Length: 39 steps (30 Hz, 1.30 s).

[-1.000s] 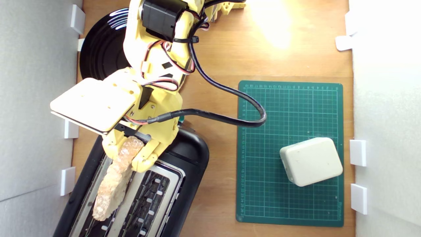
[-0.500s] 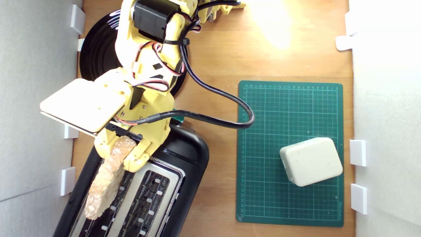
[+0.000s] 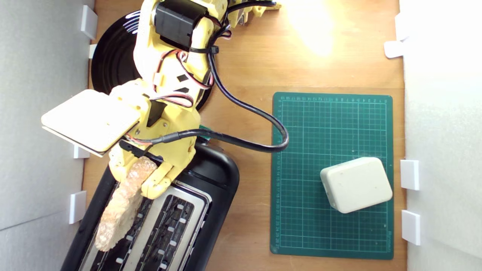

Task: Pick bread and place in toaster

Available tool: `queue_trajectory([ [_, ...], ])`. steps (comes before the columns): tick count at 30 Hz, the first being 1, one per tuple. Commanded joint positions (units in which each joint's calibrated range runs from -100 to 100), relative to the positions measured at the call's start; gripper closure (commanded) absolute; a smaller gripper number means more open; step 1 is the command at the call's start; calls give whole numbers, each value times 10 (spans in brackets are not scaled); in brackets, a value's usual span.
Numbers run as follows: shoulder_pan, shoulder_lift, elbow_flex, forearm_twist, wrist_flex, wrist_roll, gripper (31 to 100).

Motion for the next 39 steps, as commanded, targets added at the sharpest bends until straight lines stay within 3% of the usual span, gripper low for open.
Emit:
queue_trajectory([
  [1, -3, 33, -3, 17, -14, -9, 745],
  [16, -3, 27, 0, 11, -14, -8, 737],
  [23, -3, 26, 1, 9, -13, -6, 602],
  [27, -3, 10, 2, 7, -11, 2, 595],
  [30, -2, 1, 2, -17, -11, 6, 595],
  [39, -2, -82, -2, -20, -19, 6, 595],
])
